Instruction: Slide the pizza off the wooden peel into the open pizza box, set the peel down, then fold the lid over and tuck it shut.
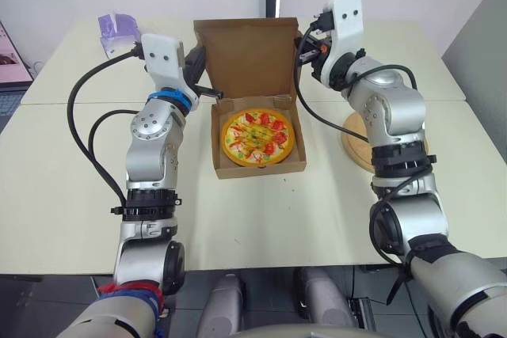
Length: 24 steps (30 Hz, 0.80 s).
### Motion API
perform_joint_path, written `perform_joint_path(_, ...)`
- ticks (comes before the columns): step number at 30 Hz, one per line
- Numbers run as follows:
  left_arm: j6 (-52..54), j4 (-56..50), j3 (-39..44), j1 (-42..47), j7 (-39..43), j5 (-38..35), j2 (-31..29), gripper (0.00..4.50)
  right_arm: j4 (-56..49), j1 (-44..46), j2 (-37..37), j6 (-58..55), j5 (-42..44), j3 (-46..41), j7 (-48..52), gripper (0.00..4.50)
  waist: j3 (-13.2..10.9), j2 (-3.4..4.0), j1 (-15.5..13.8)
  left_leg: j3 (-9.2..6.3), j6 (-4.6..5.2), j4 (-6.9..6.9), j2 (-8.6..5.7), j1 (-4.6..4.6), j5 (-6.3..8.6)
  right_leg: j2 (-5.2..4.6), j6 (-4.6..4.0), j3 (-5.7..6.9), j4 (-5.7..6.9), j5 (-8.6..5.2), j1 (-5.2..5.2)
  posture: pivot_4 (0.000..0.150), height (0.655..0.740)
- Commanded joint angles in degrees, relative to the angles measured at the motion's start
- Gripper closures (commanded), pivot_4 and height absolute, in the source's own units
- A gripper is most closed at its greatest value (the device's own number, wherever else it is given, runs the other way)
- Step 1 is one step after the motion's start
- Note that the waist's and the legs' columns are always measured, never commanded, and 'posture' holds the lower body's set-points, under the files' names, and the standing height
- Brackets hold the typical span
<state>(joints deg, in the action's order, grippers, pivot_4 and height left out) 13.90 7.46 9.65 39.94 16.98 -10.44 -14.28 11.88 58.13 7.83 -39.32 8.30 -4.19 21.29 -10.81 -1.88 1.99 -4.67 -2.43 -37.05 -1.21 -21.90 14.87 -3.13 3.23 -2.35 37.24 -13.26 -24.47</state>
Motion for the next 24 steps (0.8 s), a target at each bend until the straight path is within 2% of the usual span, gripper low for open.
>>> perform_joint_path(1,0.31,-5.70,-2.62,-1.30,1.07,-0.86,0.88,4.47,-7.38,-1.32,-2.47,-3.00,3.36,1.44,0.02,4.50,0.01,0.02,0.01,-0.02,0.00,0.00,0.01,0.01,0.00,0.01,0.00,0.01,0.01,0.00,0.00,0.150,0.7400)
perform_joint_path(15,1.12,-15.28,-3.89,-11.26,0.64,-0.06,1.31,4.47,-25.64,-13.06,-6.01,-15.34,6.57,2.62,-4.12,4.50,0.06,0.05,0.00,0.00,0.01,-0.03,0.01,0.14,0.00,0.02,-0.01,0.00,0.13,0.01,0.09,0.150,0.7400)
perform_joint_path(24,2.62,-18.37,-3.70,-14.06,0.99,-0.34,0.53,4.47,-29.78,-16.60,-7.52,-18.01,7.05,3.11,-6.00,4.50,0.08,0.06,0.11,0.01,0.02,-0.02,0.02,0.23,-0.01,0.04,-0.02,-0.01,0.19,0.00,0.13,0.150,0.7400)
